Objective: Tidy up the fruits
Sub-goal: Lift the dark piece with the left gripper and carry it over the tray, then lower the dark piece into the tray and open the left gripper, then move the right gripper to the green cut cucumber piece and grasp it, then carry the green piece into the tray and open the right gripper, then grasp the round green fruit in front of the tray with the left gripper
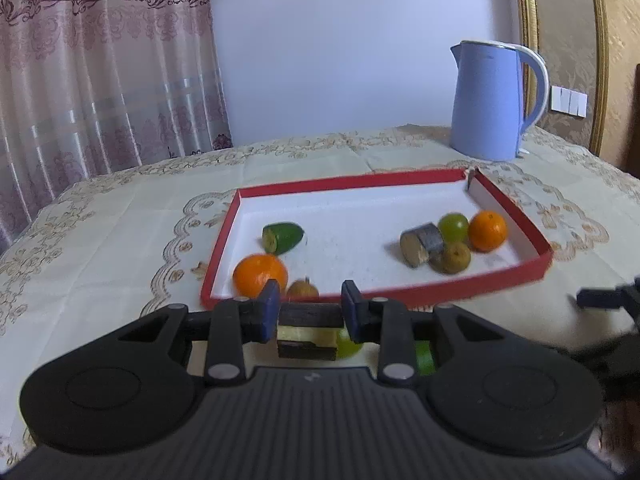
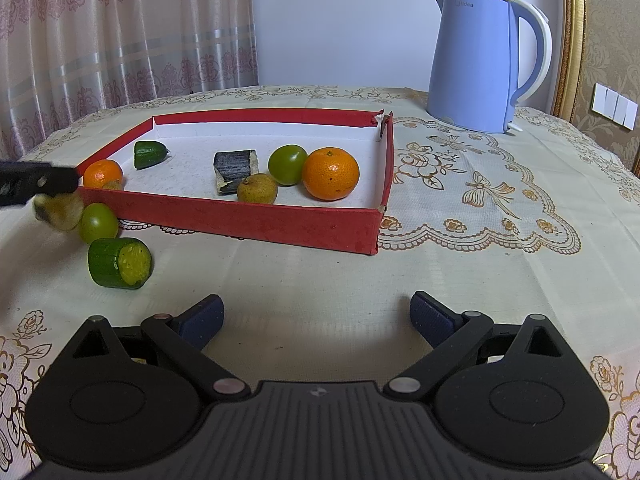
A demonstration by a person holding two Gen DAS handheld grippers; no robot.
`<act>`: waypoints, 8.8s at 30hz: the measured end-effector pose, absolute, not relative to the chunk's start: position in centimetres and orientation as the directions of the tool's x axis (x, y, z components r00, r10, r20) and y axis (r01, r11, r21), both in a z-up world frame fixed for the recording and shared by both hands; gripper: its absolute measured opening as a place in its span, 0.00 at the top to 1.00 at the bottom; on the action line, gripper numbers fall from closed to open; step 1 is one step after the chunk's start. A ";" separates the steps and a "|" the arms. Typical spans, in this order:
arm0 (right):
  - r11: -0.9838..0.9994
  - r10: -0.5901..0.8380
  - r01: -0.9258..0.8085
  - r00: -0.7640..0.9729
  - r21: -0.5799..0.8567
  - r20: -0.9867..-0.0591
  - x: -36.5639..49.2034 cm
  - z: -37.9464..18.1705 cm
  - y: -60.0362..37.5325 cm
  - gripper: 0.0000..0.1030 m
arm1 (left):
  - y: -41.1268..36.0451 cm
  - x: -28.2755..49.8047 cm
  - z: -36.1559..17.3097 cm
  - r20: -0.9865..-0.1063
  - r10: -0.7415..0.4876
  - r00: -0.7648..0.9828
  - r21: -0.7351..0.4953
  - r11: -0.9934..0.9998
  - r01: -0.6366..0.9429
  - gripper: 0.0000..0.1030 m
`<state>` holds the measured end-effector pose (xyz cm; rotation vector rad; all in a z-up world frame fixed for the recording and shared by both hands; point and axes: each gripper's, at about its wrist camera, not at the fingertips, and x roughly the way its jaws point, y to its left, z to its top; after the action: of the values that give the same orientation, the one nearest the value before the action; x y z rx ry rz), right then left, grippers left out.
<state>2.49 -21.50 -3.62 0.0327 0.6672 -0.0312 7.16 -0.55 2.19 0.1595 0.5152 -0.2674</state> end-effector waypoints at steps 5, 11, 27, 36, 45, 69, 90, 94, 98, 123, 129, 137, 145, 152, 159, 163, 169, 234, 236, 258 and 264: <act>0.999 -0.018 0.039 0.785 0.020 -0.619 2.5 -3.6 -21.5 0.03 | -1.7 9.6 2.5 -0.505 -0.223 0.834 0.083 0.949 0.304 0.71; 0.999 -0.018 0.039 0.785 0.020 -0.619 2.5 -3.6 -21.5 0.03 | -3.3 13.1 2.0 -0.519 -0.203 0.830 0.107 0.948 0.298 0.84; 0.999 -0.018 0.039 0.785 0.021 -0.619 2.5 -3.6 -21.5 0.02 | 1.3 13.3 2.9 -0.513 -0.223 0.829 0.051 0.956 0.289 0.80; 0.999 -0.018 0.039 0.785 0.021 -0.619 2.5 -3.6 -21.5 0.02 | 5.9 8.0 2.2 -0.485 -0.231 0.844 0.019 0.962 0.274 0.29; 0.999 -0.017 0.039 0.785 0.021 -0.619 2.5 -3.6 -21.5 0.02 | 5.6 7.8 -0.7 -0.538 -0.172 0.825 0.029 0.974 0.223 0.32; 0.999 -0.017 0.039 0.786 0.021 -0.618 2.5 -3.6 -21.5 0.02 | 3.7 8.6 2.1 -0.490 -0.230 0.841 0.024 0.961 0.276 0.66; 0.999 -0.017 0.038 0.786 0.021 -0.618 2.5 -3.6 -21.6 0.02 | -3.5 17.1 -1.2 -0.568 -0.202 0.798 0.128 0.936 0.328 0.57; 0.999 -0.017 0.038 0.786 0.021 -0.618 2.5 -3.6 -21.6 0.02 | -2.6 15.9 -0.5 -0.523 -0.209 0.826 0.120 0.942 0.314 0.25; 0.999 -0.017 0.038 0.786 0.021 -0.618 2.5 -3.6 -21.6 0.02 | -0.9 13.4 0.3 -0.470 -0.183 0.864 0.131 0.953 0.273 0.13; 0.999 -0.029 0.045 0.790 0.010 -0.613 2.3 -3.6 -21.2 0.02 | 5.7 7.1 -3.3 -0.604 -0.119 0.788 0.048 0.982 0.185 0.00; 0.992 0.074 -0.002 0.813 0.124 -0.577 1.1 -3.0 -19.7 0.02 | 6.0 7.5 -3.5 -0.620 -0.131 0.774 0.017 0.984 0.180 0.00; 0.993 0.104 -0.061 0.843 0.098 -0.528 1.1 -0.9 -15.5 0.10 | 6.0 7.6 -3.5 -0.621 -0.132 0.772 0.011 0.984 0.178 0.00; 0.992 0.126 -0.097 0.815 0.080 -0.566 3.1 -1.5 -12.8 0.32 | 6.1 7.6 -3.6 -0.622 -0.134 0.772 0.008 0.984 0.177 0.00; 0.990 0.140 -0.105 0.790 0.093 -0.597 4.4 -2.6 -12.1 0.46 | 6.1 7.6 -3.6 -0.622 -0.134 0.772 0.007 0.984 0.177 0.00; 0.988 0.154 -0.136 0.800 0.075 -0.580 3.8 -2.6 -11.2 0.66 | 6.1 7.6 -3.6 -0.622 -0.134 0.772 0.007 0.984 0.177 0.00; 0.988 0.155 -0.135 0.807 0.077 -0.571 3.3 -2.6 -11.3 0.69 | 6.1 7.6 -3.6 -0.622 -0.134 0.772 0.007 0.984 0.177 0.00; 0.992 0.125 -0.121 0.831 0.043 -0.542 2.5 -1.7 -12.0 0.72 | 6.1 7.6 -3.6 -0.622 -0.134 0.772 0.007 0.984 0.177 0.00; 0.997 0.077 -0.053 0.817 0.058 -0.572 2.5 -2.7 -18.0 0.27 | 6.2 7.6 -3.5 -0.622 -0.135 0.771 0.006 0.984 0.178 0.00; 0.996 0.081 -0.046 0.810 0.075 -0.581 2.6 -2.9 -18.4 0.25 | 6.2 7.6 -3.5 -0.622 -0.135 0.771 0.006 0.984 0.178 0.00; 0.995 0.101 -0.068 0.797 0.077 -0.595 2.7 -3.0 -18.1 0.13 | 1.4 7.8 -1.0 -0.586 -0.190 0.788 -0.026 0.976 0.216 0.00; 0.995 0.101 -0.069 0.797 0.077 -0.595 2.7 -3.1 -18.1 0.13 | -0.2 9.3 -1.9 -0.625 -0.173 0.761 -0.007 0.976 0.216 0.15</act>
<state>2.70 -18.10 -3.06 0.0526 0.6422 0.0913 9.27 -0.17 -1.86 0.0665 0.6735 -0.2114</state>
